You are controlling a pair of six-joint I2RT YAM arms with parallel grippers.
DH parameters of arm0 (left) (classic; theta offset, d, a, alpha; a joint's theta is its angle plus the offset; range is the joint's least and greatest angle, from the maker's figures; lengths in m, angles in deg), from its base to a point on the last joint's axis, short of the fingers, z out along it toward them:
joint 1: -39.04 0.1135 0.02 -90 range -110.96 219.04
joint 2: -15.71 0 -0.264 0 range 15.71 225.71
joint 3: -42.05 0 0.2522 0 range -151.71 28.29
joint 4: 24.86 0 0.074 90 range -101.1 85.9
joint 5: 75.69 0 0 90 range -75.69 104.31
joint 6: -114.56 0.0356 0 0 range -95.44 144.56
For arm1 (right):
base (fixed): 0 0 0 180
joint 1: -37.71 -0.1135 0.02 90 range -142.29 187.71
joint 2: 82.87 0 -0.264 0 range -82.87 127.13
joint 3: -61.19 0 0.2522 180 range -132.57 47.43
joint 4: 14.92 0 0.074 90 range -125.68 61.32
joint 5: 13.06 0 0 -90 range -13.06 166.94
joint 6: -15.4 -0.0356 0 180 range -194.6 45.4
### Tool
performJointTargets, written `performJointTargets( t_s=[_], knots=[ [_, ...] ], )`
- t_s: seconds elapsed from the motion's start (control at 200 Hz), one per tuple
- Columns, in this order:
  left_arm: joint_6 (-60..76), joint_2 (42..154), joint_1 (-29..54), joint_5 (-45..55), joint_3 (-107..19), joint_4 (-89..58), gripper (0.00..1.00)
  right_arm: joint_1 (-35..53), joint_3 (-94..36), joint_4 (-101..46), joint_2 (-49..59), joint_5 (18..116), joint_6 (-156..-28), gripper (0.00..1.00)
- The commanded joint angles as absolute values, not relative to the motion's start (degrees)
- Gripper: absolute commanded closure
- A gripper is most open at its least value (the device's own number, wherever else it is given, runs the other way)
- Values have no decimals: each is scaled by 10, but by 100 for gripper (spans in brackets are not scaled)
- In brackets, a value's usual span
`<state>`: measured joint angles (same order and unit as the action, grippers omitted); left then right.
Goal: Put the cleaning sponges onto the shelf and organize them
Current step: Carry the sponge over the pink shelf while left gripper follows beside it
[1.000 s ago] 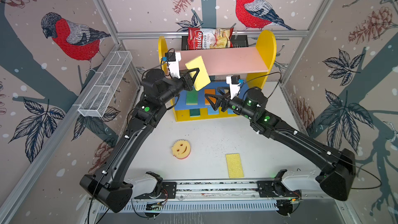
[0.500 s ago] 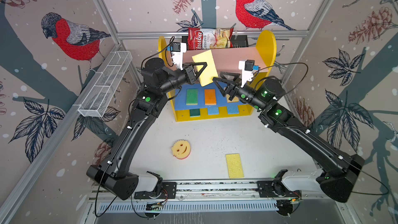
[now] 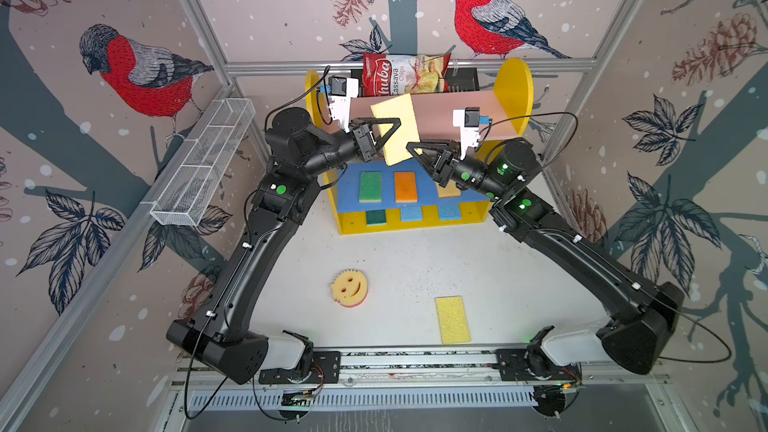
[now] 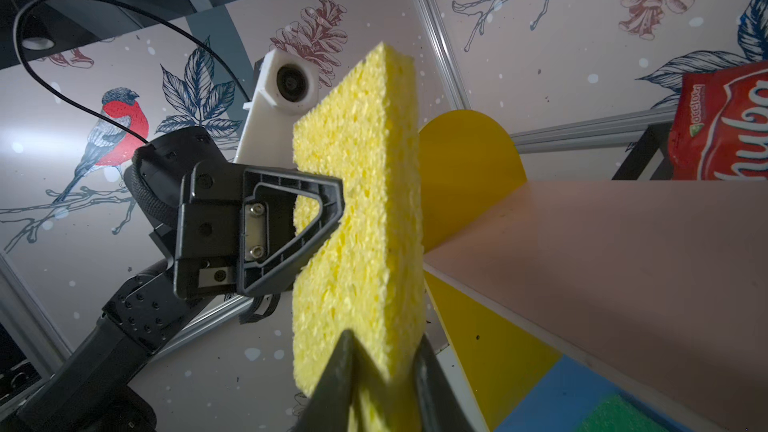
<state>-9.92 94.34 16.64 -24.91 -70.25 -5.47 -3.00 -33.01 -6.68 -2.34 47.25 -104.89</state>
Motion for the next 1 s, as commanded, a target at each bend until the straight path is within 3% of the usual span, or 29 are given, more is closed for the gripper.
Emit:
performJointTargets(
  t_s=[0.0, 0.05, 0.115, 0.34, 0.47, 0.535, 0.875, 0.996],
  knots=[
    [-86, 944, 179, -228, -711, -50, 100, -28, -330, -31, -19, 455, -1068, 91],
    [-84, 942, 186, -208, -711, -40, 98, -28, -331, -30, -16, 461, -1069, 96],
    [-75, 939, 189, -173, -711, -26, 86, -28, -337, -33, -11, 463, -1068, 100],
    [-92, 913, 188, -91, -668, -49, 59, -30, -364, -35, 14, 464, -1070, 100],
    [-88, 898, 188, -41, -657, -43, 28, -32, -372, -26, 30, 468, -1073, 100],
    [-79, 891, 188, -5, -658, -32, 18, -34, -378, -24, 40, 470, -1075, 100],
    [-9, 846, 187, 199, -662, 0, 11, -68, -460, -76, 109, 514, -1052, 100],
    [11, 843, 187, 208, -670, 6, 11, -84, -508, -104, 146, 534, -1043, 100]
  ],
)
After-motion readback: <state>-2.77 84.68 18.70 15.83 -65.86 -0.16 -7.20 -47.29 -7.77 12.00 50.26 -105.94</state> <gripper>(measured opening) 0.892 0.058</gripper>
